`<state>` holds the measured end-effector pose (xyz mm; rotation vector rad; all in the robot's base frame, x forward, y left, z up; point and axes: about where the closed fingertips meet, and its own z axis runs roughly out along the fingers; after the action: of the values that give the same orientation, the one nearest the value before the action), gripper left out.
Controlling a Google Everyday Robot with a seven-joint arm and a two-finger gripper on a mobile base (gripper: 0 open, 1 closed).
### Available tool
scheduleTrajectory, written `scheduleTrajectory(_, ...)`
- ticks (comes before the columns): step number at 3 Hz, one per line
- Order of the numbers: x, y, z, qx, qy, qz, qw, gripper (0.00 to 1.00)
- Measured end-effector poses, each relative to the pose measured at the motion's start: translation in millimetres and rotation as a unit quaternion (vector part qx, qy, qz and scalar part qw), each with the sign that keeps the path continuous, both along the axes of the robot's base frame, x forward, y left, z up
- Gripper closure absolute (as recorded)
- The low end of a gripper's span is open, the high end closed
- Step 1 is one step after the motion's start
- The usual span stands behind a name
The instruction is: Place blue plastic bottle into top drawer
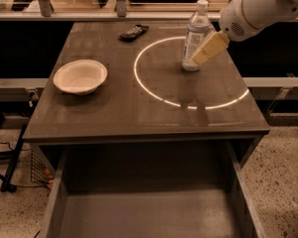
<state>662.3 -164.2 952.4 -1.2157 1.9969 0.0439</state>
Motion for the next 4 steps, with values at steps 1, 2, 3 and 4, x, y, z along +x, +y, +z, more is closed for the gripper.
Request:
scheduleTrajectory(1,38.9,14.4,-9.8,0.078,-0.017,-0.013,0.9967,0.00)
scheduleTrajectory(2,57.2,24.5,-14.6,0.124,-0.014,-0.013,0.9920,0.00)
scheduleTrajectory(3,71.3,14.7,-13.2,0.200,-0.019,-0.018,0.9795,0.26)
scheduleTrajectory(4,67.7,9.4,-9.7,0.238,-0.024,-0.008,0.9710,0.50)
